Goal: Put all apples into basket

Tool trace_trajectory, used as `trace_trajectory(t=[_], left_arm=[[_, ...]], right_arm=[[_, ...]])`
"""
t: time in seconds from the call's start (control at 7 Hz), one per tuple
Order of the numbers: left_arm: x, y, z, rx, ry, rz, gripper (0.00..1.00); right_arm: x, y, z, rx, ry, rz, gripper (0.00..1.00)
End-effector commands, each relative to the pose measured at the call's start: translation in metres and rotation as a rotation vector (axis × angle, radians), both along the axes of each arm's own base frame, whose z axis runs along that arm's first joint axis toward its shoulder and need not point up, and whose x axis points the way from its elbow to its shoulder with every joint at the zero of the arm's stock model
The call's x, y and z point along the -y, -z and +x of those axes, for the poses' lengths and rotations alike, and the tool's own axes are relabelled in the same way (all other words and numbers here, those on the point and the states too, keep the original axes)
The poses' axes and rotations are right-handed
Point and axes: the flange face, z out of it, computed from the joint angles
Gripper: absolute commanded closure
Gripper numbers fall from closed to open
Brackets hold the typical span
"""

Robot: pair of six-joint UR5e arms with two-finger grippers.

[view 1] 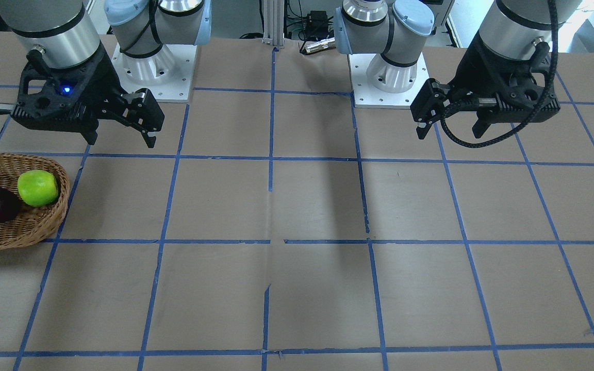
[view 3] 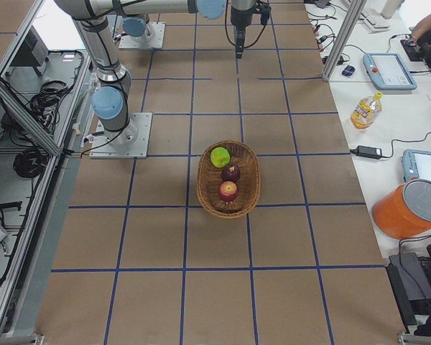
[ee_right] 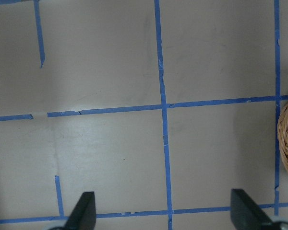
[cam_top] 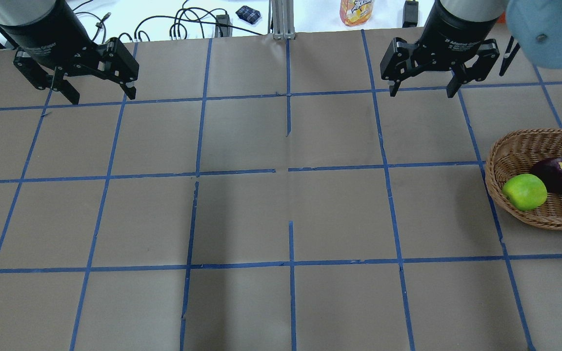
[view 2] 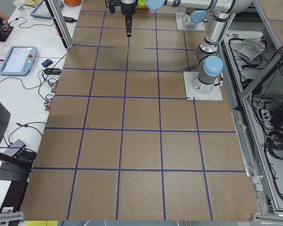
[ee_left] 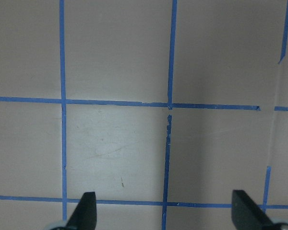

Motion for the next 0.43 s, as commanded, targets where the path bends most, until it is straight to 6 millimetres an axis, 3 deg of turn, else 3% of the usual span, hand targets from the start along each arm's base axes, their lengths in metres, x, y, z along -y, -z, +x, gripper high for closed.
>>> trace_trajectory(t=[0.0, 0.29], left_arm=[[0.0033, 0.0051, -0.0015, -0.001, 0.002, 0.012, 0.00], [0.0023, 0.0062, -0.0075, 0.002, 0.014, 0.017, 0.00]], right_arm=[[-0.0011, -0.0032, -0.0015, -0.001, -0.024, -0.010, 0.00], [-0.0021, -0.0019, -0.0008, -0.002, -0.033, -0.008, 0.00]])
